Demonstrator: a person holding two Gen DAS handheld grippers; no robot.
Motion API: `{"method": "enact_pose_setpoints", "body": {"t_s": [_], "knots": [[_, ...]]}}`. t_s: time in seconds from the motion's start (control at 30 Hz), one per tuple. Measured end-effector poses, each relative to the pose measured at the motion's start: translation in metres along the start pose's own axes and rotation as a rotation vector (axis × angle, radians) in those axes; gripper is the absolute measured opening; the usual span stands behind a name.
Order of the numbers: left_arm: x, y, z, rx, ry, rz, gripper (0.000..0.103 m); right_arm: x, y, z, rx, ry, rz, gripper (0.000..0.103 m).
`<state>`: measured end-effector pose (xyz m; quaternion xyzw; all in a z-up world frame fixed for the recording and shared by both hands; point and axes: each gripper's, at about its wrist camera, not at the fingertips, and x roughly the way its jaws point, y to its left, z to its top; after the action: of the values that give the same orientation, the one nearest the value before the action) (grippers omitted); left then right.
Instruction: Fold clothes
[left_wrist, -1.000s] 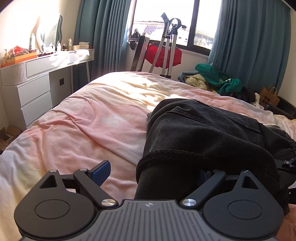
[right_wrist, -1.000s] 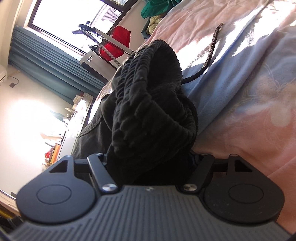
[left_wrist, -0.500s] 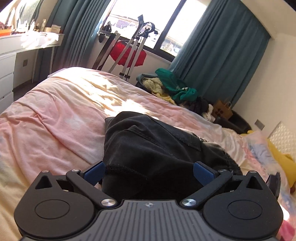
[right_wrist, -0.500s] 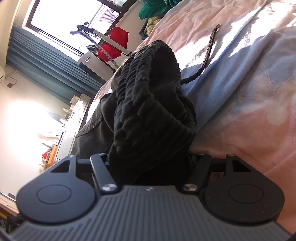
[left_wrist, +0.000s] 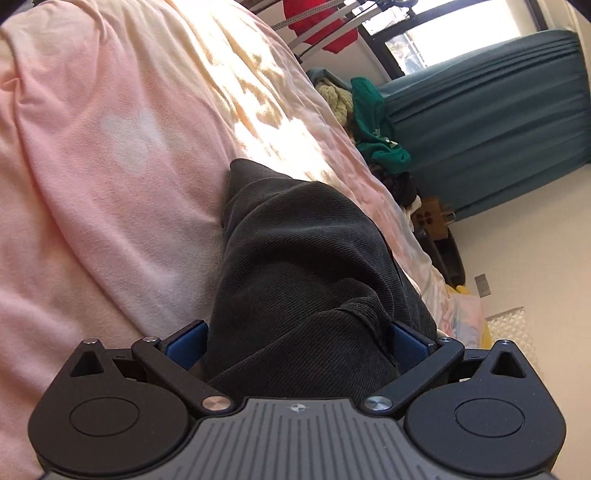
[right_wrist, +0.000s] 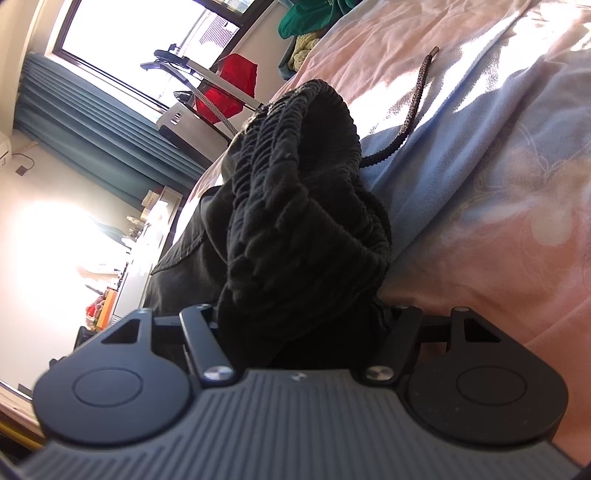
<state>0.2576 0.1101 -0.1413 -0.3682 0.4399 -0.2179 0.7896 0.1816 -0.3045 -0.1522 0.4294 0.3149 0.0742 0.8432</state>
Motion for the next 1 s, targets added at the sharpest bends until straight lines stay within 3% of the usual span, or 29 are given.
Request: {"method": "enact_pose_setpoints", "body": {"t_s": [0.37, 0.77, 1.0], "knots": [[0.016, 0.004, -0.004, 0.022, 0.007, -0.008, 0.101, 0.001, 0.004, -0.005, -0.025, -0.024, -0.025, 0.069], [0.003, -0.014, -0.017, 0.114, -0.045, 0.080, 0.075, -0.003, 0.014, -0.011, -0.087, -0.048, -0.048, 0.064], [-0.015, -0.030, -0.036, 0.171, -0.125, 0.110, 0.057, -0.018, 0.035, -0.011, -0.144, -0.091, -0.063, 0.052]]}}
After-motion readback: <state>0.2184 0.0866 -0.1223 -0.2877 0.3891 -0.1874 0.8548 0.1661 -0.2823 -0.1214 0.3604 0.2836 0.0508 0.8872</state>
